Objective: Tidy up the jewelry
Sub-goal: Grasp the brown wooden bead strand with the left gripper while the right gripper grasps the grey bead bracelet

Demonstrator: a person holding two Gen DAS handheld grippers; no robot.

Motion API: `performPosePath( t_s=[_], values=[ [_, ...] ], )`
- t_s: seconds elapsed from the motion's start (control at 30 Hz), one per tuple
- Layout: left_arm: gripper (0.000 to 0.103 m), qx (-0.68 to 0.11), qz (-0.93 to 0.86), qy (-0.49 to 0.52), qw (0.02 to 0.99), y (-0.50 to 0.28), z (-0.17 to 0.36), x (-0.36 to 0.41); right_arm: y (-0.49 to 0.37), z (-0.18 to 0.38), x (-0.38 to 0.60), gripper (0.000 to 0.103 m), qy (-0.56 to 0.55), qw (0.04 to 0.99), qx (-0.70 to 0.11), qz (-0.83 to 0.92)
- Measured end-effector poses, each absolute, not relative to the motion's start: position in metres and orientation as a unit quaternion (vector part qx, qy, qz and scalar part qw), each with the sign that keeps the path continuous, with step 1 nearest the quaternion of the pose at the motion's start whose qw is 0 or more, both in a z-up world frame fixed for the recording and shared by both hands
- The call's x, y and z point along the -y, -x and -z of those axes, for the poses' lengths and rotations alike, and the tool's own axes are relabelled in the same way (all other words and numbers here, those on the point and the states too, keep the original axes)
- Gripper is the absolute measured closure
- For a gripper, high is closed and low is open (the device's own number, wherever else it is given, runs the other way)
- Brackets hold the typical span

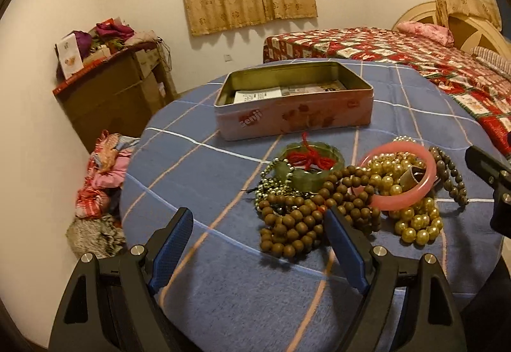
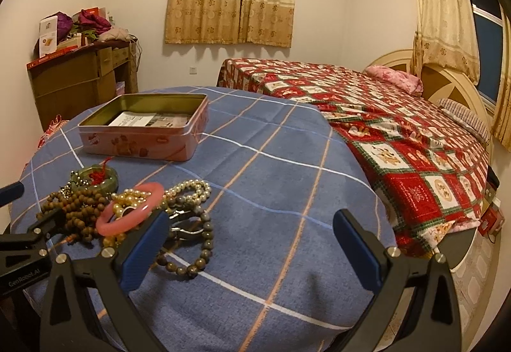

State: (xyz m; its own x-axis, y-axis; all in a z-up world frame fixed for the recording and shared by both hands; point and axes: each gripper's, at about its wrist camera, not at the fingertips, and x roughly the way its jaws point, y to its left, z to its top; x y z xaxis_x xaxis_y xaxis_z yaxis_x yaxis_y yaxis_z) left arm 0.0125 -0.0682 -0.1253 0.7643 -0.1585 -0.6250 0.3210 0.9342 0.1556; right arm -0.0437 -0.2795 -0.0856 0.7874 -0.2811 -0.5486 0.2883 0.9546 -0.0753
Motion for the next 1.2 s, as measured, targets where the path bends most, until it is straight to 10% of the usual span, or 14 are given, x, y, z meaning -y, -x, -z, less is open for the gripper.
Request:
performPosePath(
  t_s=[0.13, 0.3, 0.67, 0.97, 1.07, 1.2],
  values=[
    [0.076, -0.328, 0.185, -0.106, 0.92, -0.011, 0.126, 0.069, 0.042, 0.088, 0.278, 0.0, -0.002, 0.944, -0.292, 0.152],
    [0.094, -0.326, 0.214, -0.097, 0.916, -0.006, 0.122, 0.068, 0.041, 0.09, 0.277, 0.0, 0.001, 0.944, -0.292, 0.151],
    [0.096, -0.281, 0.221, -0.079, 0.931, 0.003, 0.084, 0.048, 0.044, 0.089, 0.264, 0.001, 0.003, 0.954, -0.279, 0.108],
    [0.096, -0.26, 0.209, -0.083, 0.939, 0.001, 0.07, 0.04, 0.038, 0.098, 0.253, 0.03, 0.004, 0.951, -0.306, 0.051],
    [0.096, -0.257, 0.21, -0.081, 0.94, 0.001, 0.068, 0.039, 0.035, 0.102, 0.251, 0.045, 0.004, 0.948, -0.317, 0.037],
    [0.096, -0.256, 0.208, -0.076, 0.941, 0.0, 0.066, 0.036, 0.034, 0.107, 0.247, 0.091, -0.001, 0.942, -0.335, 0.007]
  ],
)
